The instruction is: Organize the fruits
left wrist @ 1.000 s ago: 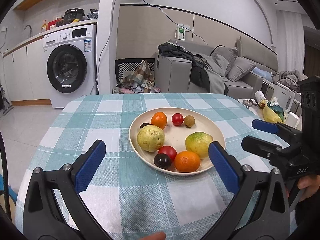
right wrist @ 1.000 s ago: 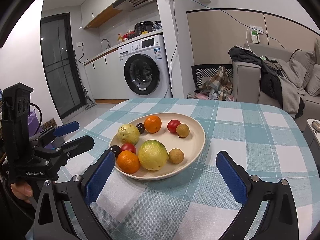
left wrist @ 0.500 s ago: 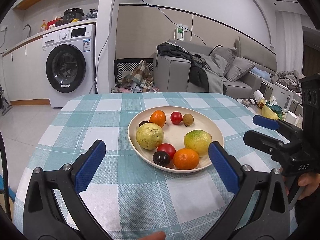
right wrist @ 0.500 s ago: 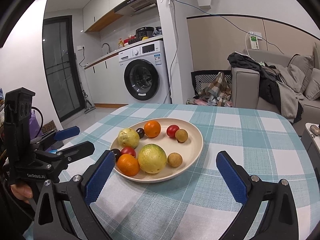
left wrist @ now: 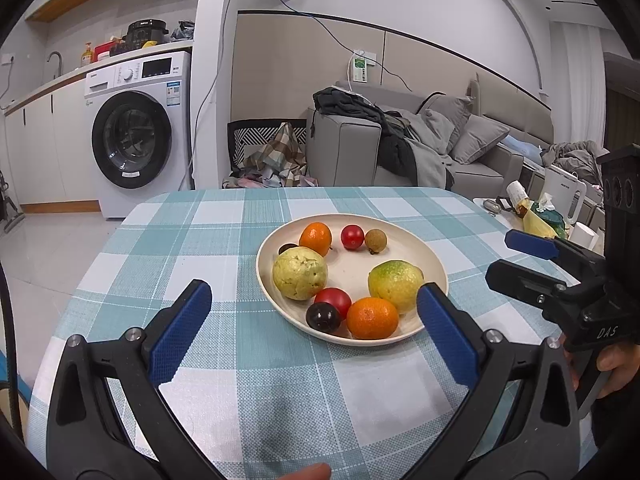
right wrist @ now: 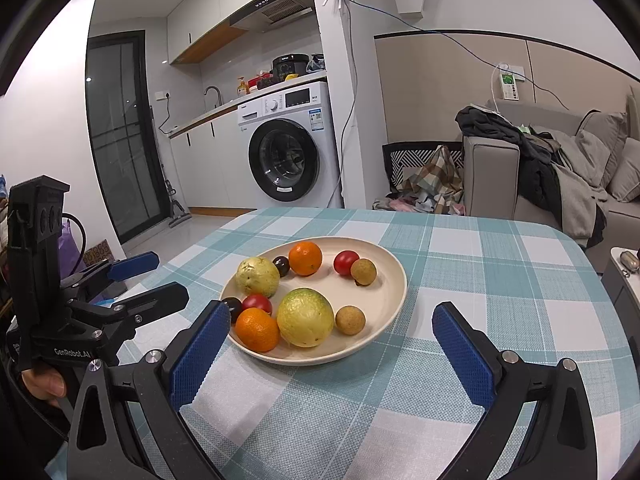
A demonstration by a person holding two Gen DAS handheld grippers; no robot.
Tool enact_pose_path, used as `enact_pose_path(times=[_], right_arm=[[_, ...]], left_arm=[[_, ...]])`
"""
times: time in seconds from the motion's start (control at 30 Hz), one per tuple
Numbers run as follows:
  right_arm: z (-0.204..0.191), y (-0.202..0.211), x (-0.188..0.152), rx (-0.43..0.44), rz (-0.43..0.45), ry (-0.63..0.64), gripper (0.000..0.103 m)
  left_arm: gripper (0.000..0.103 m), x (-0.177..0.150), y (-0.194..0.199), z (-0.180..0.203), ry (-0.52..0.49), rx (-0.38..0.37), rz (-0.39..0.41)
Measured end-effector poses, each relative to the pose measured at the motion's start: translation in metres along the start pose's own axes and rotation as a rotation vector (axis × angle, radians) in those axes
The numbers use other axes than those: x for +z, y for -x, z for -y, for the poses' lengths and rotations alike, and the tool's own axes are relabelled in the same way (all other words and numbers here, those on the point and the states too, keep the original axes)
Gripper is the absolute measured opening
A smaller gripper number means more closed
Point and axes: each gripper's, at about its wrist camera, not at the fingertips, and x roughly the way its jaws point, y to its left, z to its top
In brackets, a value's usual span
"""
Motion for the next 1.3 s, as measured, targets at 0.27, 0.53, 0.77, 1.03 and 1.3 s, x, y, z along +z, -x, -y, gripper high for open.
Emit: enact_pose_path(times=[0.27, 0.53, 0.77, 1.03, 1.3], right_arm=[[-0.0001, -0.0001, -0.0001, -0.001, 0.0, 0.001, 0.103], [-0.0004, -0.0001, -0.0002, -0.001, 0.0, 0.002, 0.103], [-0.0011, 0.0001, 0.0001, -0.002, -0.001, 0.0, 0.103], [-0.0016, 0.0005, 0.0002, 0.0, 0.001, 0.003, 0.103], [-0.0019, 0.0005, 0.0, 0.0, 0.0, 0.004, 0.103]], left_arm=[[0.102, -0.0008, 0.0003, 0.0001, 0.001, 0.001, -0.001], [0.102, 0.0003, 0.0004, 0.0001, -0.002, 0.004, -0.004], [0.102, 0.0, 0.0018, 0.0023, -0.01, 0.008, 0.009], [0.102, 0.0007, 0.0017, 0.0062, -0.029, 0.001, 0.013], [0.102, 0.0002, -0.0003, 0.0075, -0.029, -0.008, 0.008]])
